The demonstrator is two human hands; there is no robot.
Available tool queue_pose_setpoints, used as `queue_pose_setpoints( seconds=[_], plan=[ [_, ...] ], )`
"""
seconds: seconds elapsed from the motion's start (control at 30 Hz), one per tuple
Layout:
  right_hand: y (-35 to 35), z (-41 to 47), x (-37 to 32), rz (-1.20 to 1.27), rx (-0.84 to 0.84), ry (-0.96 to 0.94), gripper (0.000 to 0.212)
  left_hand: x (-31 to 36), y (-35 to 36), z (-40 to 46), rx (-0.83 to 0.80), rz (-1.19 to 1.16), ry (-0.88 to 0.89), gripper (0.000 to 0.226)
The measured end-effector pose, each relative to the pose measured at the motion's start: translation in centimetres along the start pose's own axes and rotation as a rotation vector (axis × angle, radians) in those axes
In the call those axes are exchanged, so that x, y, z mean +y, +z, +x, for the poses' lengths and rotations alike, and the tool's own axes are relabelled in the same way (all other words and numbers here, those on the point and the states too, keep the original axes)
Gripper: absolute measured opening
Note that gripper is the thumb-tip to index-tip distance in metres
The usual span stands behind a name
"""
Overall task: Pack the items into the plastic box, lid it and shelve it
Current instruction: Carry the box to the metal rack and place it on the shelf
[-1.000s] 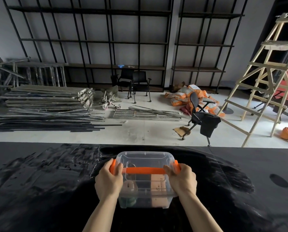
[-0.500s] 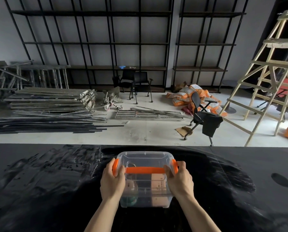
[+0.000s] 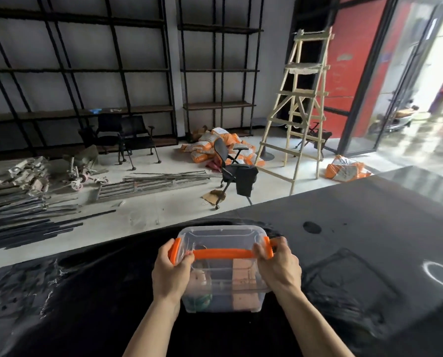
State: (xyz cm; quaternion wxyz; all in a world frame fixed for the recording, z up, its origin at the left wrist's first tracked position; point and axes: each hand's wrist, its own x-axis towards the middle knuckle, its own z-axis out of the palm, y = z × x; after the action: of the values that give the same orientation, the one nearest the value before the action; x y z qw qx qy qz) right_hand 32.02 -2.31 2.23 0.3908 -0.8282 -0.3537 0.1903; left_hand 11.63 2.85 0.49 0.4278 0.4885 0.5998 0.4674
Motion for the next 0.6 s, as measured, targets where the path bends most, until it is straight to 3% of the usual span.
queue_pose_setpoints(
  seconds=[0.23, 0.6],
  plan=[
    [-11.2, -2.1, 6.5, 0.006, 0.261, 0.217, 0.037, 2.9, 9.9, -5.1, -0.353, -0.016, 0.096, 0.058],
    [-25.5, -15.6, 16.9, 0.046, 0.697, 0.480, 0.035, 4.4, 20.3, -21.7, -0.870, -0.004, 0.229, 0.059]
  ],
)
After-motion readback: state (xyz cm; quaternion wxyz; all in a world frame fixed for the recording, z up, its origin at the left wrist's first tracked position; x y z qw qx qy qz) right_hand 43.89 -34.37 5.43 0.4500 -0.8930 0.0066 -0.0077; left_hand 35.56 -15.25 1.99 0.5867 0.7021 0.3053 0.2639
